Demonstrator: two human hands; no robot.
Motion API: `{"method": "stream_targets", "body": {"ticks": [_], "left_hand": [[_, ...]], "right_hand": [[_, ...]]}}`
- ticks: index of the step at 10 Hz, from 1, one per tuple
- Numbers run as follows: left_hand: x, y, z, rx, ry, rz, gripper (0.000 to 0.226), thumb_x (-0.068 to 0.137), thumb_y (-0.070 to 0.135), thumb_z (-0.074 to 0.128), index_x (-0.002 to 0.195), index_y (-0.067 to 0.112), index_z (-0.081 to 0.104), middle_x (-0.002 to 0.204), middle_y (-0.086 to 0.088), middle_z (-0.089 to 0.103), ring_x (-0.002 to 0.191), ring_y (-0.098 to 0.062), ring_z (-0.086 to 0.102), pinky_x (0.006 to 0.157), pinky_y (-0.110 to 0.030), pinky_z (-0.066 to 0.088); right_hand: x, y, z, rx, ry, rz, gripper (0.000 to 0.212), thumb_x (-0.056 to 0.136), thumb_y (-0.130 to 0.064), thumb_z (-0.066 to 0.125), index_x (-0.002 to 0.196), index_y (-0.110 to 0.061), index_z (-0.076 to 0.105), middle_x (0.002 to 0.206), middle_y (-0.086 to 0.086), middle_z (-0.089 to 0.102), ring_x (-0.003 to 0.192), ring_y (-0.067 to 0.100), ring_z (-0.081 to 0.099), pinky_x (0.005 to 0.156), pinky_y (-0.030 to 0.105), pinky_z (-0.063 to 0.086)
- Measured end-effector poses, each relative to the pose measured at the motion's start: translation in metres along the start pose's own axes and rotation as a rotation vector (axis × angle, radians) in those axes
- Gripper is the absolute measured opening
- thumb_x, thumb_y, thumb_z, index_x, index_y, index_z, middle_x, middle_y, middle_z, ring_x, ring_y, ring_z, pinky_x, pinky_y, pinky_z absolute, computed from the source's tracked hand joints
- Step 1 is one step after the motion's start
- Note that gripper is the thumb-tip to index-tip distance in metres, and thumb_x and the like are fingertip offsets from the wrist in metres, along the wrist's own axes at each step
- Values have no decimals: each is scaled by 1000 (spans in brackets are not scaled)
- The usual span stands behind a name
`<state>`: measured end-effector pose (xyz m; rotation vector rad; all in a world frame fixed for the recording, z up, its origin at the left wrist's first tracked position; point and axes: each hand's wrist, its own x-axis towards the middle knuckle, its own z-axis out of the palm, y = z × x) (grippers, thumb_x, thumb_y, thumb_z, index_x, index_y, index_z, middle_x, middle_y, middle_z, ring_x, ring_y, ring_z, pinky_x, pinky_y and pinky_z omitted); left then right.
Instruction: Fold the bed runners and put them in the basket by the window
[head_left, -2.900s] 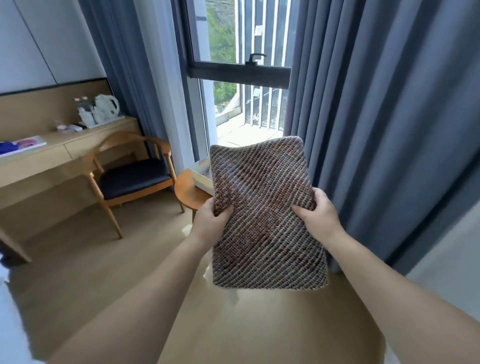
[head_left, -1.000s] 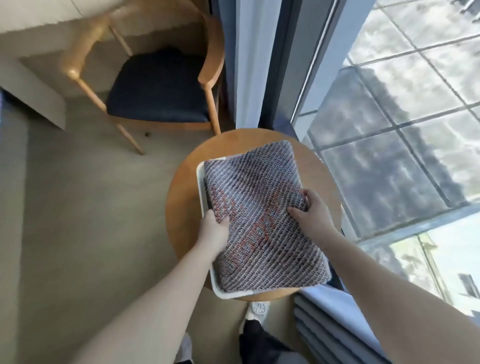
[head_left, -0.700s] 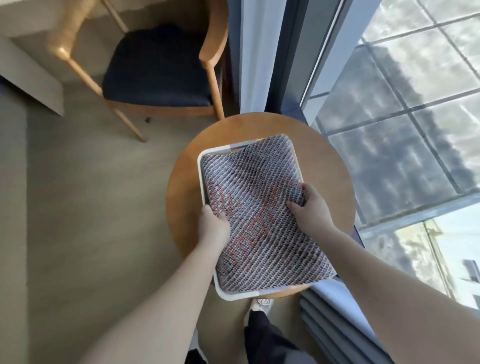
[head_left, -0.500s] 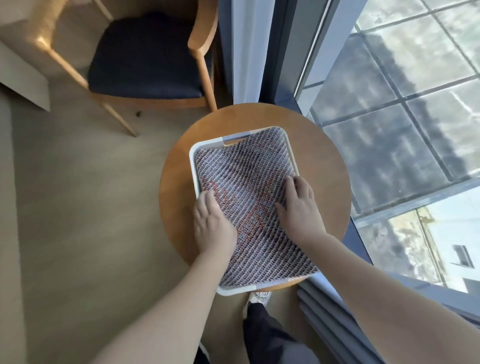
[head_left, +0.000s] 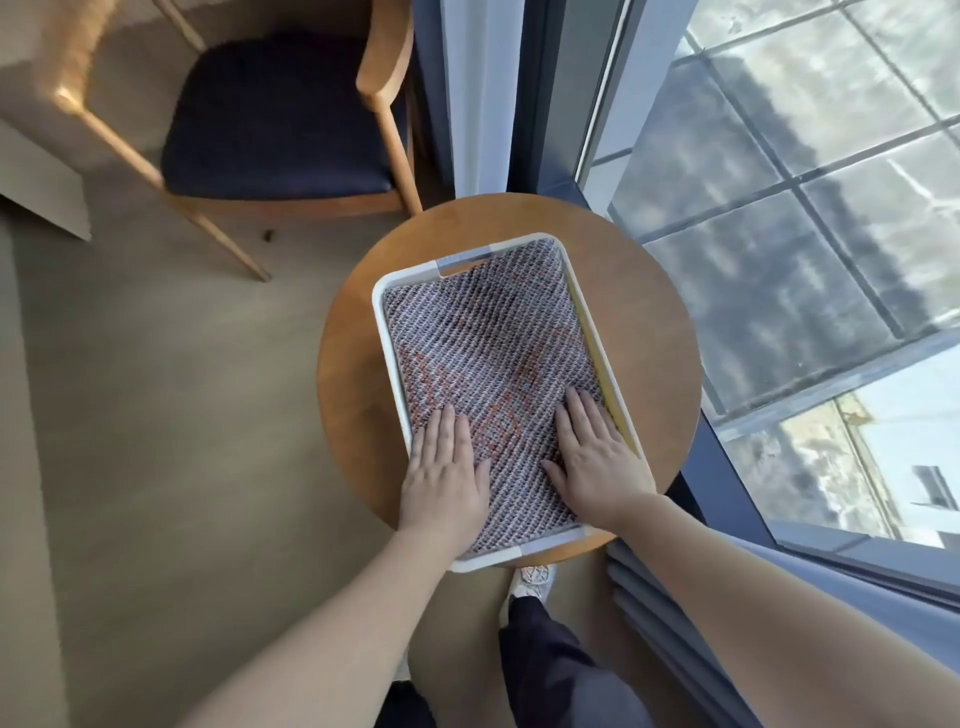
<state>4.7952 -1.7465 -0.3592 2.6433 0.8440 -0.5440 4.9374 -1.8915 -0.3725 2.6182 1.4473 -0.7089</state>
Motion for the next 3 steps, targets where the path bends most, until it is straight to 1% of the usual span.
{"method": "stream_targets", "body": {"ticks": [1,2,3], "left_hand": [[-2,-14,-15,-13,-41,37,65,100,43,14,151,9,-9,159,-7,-16,145,-17,-18,117,-33,-13],[-2,-24,-32,-25,-73,74,65,101,44,16,151,9,-6,160,-6,-11,146,-17,-13,116,-31,-12],[6,-35,-77,-67,-20,128,63,101,43,20,152,9,6,161,-7,4,147,-18,-1,117,-32,-4]], "right_hand": [[-2,-2,-6,8,-35,34,80,92,-58,3,153,-7,2,160,15,-7,148,29,-7,116,36,-8],[-12,-5,-25,69,-95,78,68,100,-50,27,154,-13,6,162,11,-1,149,28,1,119,38,4],[-23,-14,-70,117,-36,184,56,100,-42,39,148,-17,26,153,9,28,136,29,36,106,39,35]]}}
